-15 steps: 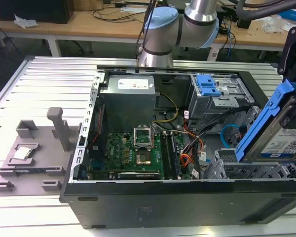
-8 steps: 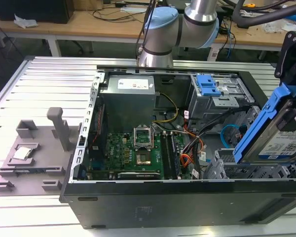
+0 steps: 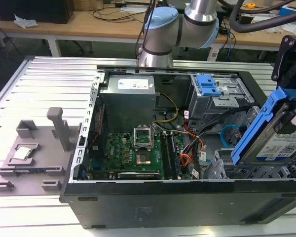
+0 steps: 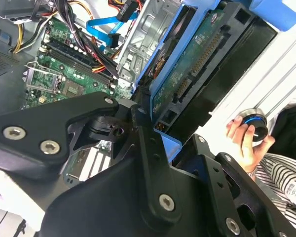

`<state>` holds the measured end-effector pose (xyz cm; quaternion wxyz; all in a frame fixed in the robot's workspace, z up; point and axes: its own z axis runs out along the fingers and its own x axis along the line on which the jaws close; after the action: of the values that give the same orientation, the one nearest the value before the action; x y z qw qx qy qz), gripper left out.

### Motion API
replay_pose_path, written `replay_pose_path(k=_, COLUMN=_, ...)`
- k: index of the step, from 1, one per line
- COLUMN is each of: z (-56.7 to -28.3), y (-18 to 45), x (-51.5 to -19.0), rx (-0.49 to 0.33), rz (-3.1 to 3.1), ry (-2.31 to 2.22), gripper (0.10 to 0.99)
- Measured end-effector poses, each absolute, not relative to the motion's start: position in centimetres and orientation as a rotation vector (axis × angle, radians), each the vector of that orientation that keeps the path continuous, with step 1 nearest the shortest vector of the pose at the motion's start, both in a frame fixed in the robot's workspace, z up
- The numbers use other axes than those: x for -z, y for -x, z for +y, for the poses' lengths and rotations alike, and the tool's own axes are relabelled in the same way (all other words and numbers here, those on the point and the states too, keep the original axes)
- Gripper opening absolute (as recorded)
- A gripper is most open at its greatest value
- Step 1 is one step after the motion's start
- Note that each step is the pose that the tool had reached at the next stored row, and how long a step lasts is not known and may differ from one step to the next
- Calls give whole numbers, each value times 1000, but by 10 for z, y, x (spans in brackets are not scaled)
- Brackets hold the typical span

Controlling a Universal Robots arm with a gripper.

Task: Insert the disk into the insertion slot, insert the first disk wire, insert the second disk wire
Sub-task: 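Insert the disk into the insertion slot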

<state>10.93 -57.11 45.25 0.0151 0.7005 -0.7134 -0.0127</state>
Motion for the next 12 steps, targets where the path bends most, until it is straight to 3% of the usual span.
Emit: replay_pose_path(k=12, z=-552, y=-105, x=-443, rx=41, rz=-2216, ry=-2185, gripper=369)
